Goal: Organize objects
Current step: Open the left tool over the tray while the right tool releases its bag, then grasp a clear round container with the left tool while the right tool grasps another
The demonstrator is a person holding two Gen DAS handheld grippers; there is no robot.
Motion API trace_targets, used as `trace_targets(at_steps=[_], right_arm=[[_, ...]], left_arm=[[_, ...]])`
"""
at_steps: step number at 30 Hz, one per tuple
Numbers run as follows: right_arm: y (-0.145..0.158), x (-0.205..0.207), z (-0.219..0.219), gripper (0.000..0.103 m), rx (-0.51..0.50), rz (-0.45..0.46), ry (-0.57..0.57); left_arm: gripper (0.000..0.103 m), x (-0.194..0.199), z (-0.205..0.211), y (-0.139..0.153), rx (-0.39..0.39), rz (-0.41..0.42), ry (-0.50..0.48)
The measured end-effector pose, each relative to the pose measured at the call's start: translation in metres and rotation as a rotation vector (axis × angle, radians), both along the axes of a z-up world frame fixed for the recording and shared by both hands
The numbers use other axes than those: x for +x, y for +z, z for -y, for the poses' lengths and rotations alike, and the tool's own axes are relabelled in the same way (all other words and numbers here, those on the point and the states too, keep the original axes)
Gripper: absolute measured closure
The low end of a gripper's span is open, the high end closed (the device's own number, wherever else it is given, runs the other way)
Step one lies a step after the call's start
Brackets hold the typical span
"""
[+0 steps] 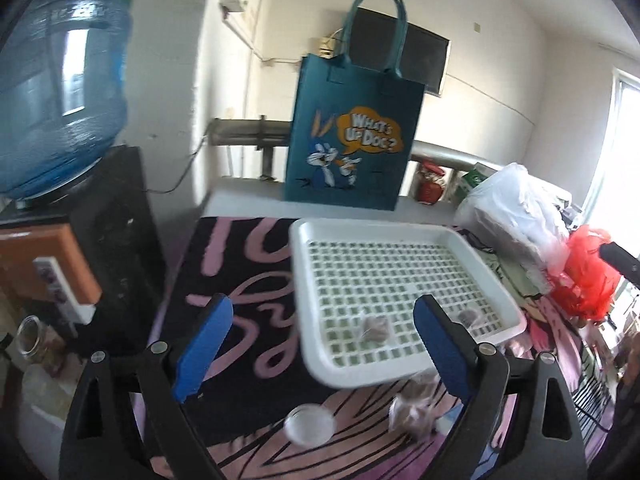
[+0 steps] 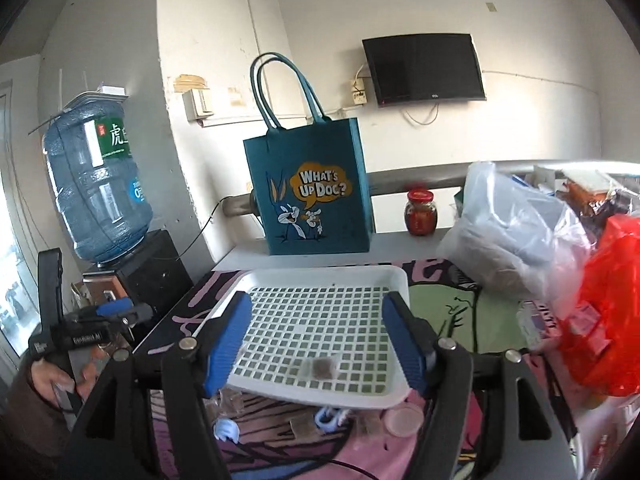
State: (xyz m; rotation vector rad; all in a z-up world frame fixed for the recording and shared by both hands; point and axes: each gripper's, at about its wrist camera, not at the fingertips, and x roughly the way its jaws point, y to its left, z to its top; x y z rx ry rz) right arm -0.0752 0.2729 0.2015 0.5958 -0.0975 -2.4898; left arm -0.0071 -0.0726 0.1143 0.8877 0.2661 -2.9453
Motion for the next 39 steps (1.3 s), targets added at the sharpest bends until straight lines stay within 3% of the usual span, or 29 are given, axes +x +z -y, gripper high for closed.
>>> trace_targets(at_steps=[5,14,18,22,26,35,38,39], right_arm=[[-0.011,0.012,-0.013,0.035,0.014,0.000,-0.014],[-0.059,0.002,-0.026,0.035,0.105,0.100,-0.069],[-0.090,-0.014,-0.028,0.035,0.202,0.164,-0.124],[-0.121,-0.035,-0.036,0.037,0.238,0.264,-0.155],[-0.143,-0.048,-0.032,0.044,0.310,0.337,-0.172],[-0.147,-0.048,-0.016,0.049,0.372,0.329,-0.137],[-0.148,-0.049,-0.011,0.050,0.374,0.330,-0.116],[-0.148,-0.050,-0.009,0.050,0.375,0.331,-0.112]], left_arm=[[0.011,0.011,-0.002,-0.024,-0.037,0.058,-0.003],[0.011,0.006,-0.004,-0.072,-0.031,0.192,0.010],[0.011,0.001,-0.003,-0.086,-0.044,0.237,0.025],[0.011,-0.002,-0.010,-0.099,-0.077,0.275,0.014],[0.011,-0.007,-0.013,-0.106,-0.096,0.312,0.010],[0.025,-0.012,-0.020,-0.110,-0.126,0.333,-0.012],[0.035,-0.012,-0.022,-0.109,-0.128,0.327,-0.022],[0.042,-0.012,-0.022,-0.108,-0.132,0.323,-0.020]])
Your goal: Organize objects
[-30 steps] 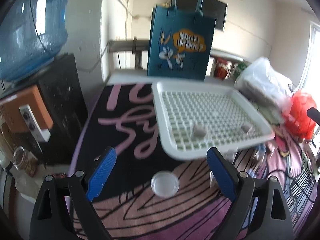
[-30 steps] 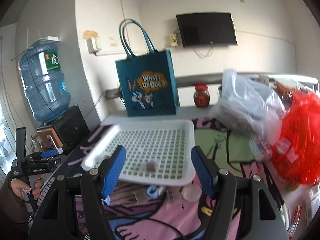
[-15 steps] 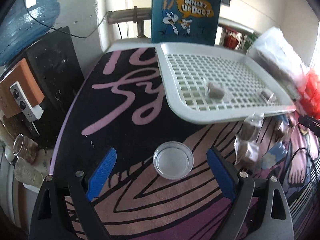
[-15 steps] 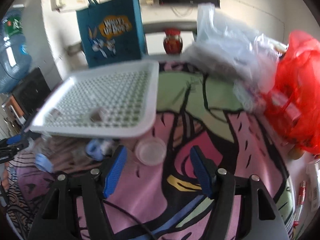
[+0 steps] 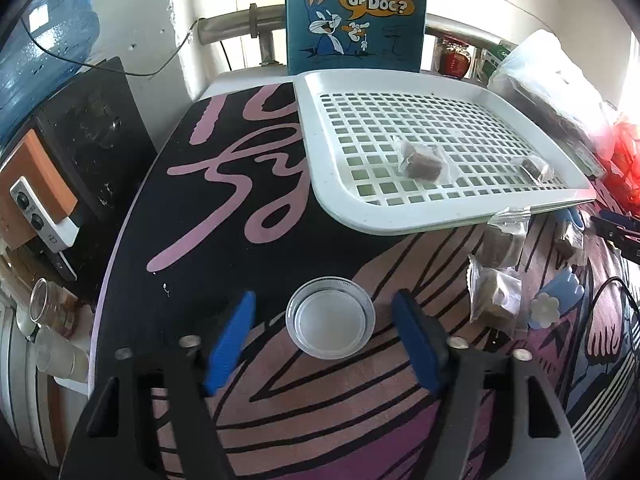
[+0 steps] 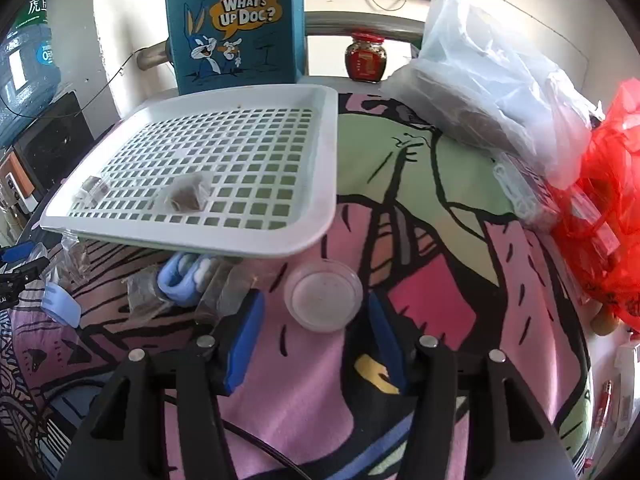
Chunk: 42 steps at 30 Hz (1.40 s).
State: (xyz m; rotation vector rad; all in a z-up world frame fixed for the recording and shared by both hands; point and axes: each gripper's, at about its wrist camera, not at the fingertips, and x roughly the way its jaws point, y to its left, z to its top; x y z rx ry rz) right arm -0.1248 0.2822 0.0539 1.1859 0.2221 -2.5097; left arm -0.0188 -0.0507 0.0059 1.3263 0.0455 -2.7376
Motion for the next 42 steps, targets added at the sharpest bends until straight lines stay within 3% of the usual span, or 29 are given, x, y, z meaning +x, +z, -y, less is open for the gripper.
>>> trace_targets(at_steps=[3,4,10,15,22,31,42], right_arm=[[-0.005,-0.004,0.003,0.059,0.001,0.030,0.009],[-0.004,-0.003,0.004,0.061,0.003,0.018,0.012],[-0.003,0.004,0.003,0.065,-0.022,0.016,0.024],[0.014,0.028,0.002,0.065,-0.081,-0.056,0.021],[0.044,0.068,0.033,0.065,-0.180,-0.174,0.166],[0.028,0.076,0.065,0.065,-0.149,-0.175,0.243],[0.024,0.075,0.063,0.065,-0.166,-0.170,0.248]], left_arm=[[0.063,0.001,-0.002,0.001,-0.003,-0.009,-0.014],[0.064,0.001,-0.003,0.002,-0.009,-0.011,-0.016],[0.064,0.007,-0.004,0.007,0.003,-0.043,-0.019],[0.064,0.016,-0.017,0.018,0.030,-0.089,-0.046],[0.064,0.017,-0.059,0.036,0.042,-0.167,-0.136],[0.064,0.014,-0.075,0.027,-0.028,-0.196,-0.127],[0.064,0.017,-0.072,0.028,-0.009,-0.205,-0.124]])
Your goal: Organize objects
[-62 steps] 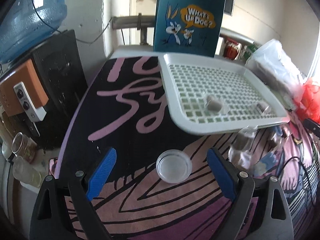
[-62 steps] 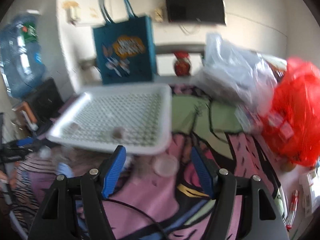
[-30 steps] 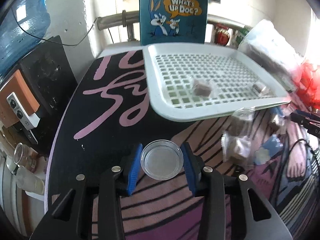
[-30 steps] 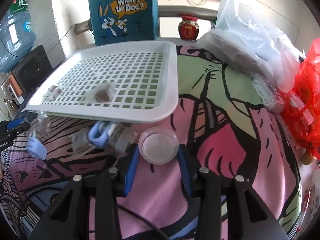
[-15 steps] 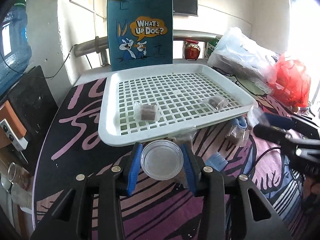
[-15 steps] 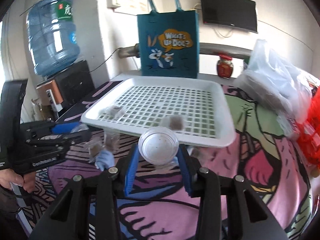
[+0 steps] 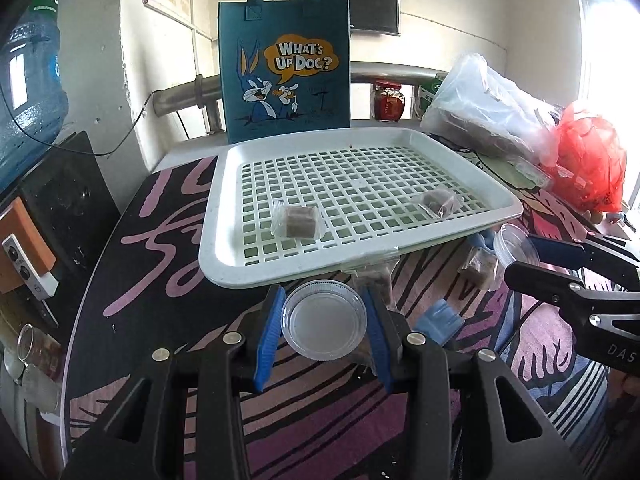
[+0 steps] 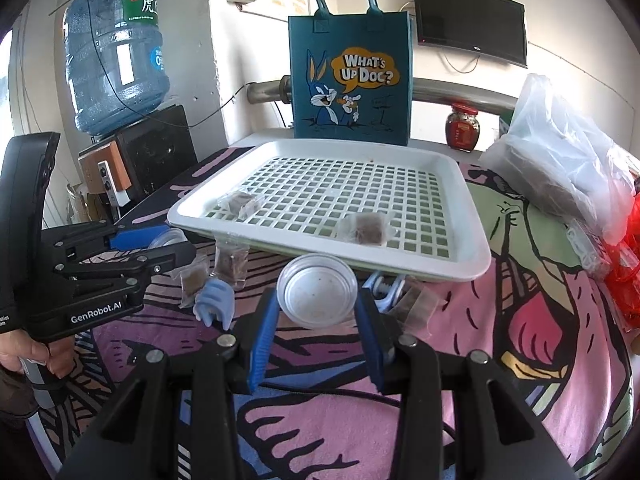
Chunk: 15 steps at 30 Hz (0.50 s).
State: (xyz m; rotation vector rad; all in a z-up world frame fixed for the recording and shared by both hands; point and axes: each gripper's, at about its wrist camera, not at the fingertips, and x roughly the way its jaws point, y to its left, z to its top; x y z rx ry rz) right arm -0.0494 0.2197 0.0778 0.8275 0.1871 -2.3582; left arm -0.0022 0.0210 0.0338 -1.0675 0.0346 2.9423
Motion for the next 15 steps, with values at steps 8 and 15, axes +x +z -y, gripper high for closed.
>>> trace_targets(at_steps=[8,15], right_arm=[[0.0001,-0.0009,-0.0039,0.065,-0.023,0.008,-0.002],[0.0011,-0.0007,-0.0055,0.065,-0.037,0.009,0.002]], left_arm=[[0.064,0.0022,0.0023,0.0013,0.013,-0.014,0.010],[0.064,0.0037,0.0041,0.0023,0.021,-0.025,0.018]])
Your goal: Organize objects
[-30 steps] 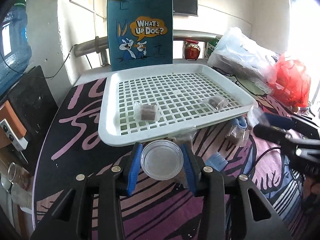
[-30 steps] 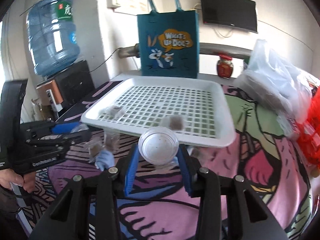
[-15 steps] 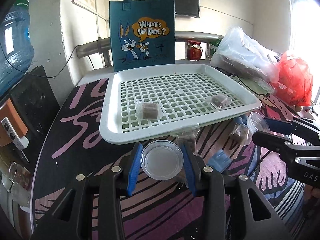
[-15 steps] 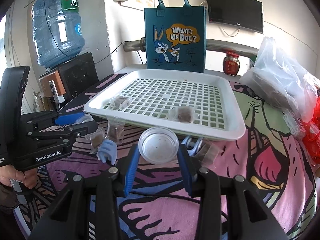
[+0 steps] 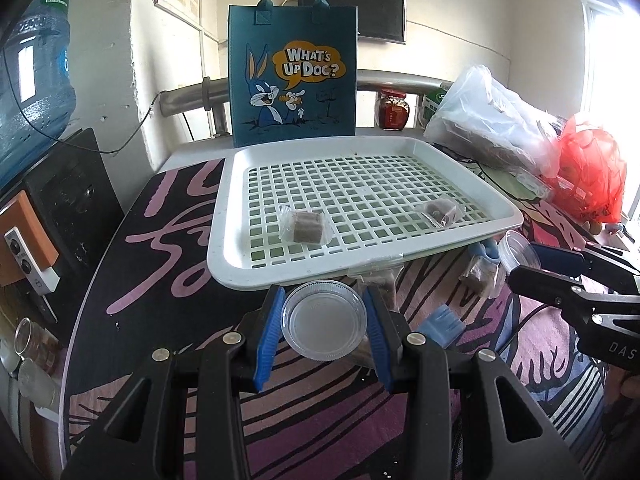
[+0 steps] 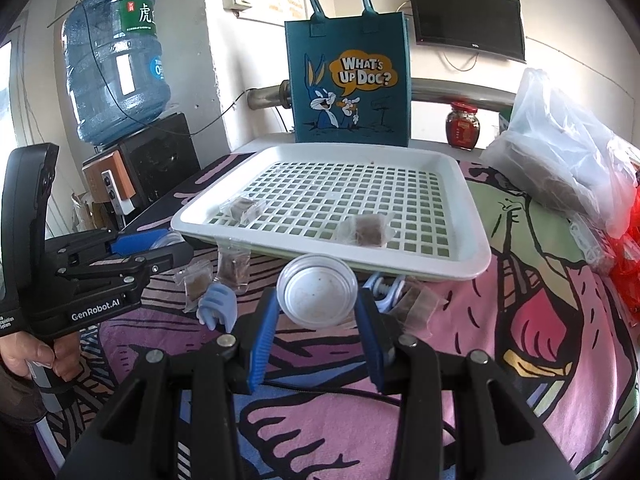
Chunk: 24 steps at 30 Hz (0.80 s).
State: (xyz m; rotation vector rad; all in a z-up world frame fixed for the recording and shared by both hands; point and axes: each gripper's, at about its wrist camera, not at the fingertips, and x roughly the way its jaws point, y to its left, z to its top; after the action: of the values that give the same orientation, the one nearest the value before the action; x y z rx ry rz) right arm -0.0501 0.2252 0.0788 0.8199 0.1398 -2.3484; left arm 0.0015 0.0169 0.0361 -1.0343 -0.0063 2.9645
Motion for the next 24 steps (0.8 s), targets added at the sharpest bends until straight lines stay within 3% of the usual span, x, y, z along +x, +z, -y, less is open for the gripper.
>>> trace_targets(at_steps=[24], right_arm=[[0.0007,0.0033,0.0023,0.065,0.012,-0.020,0.007]], left_arm=[[0.064,0.0019,0.0029,0.0010,0.009,-0.009,0.009]])
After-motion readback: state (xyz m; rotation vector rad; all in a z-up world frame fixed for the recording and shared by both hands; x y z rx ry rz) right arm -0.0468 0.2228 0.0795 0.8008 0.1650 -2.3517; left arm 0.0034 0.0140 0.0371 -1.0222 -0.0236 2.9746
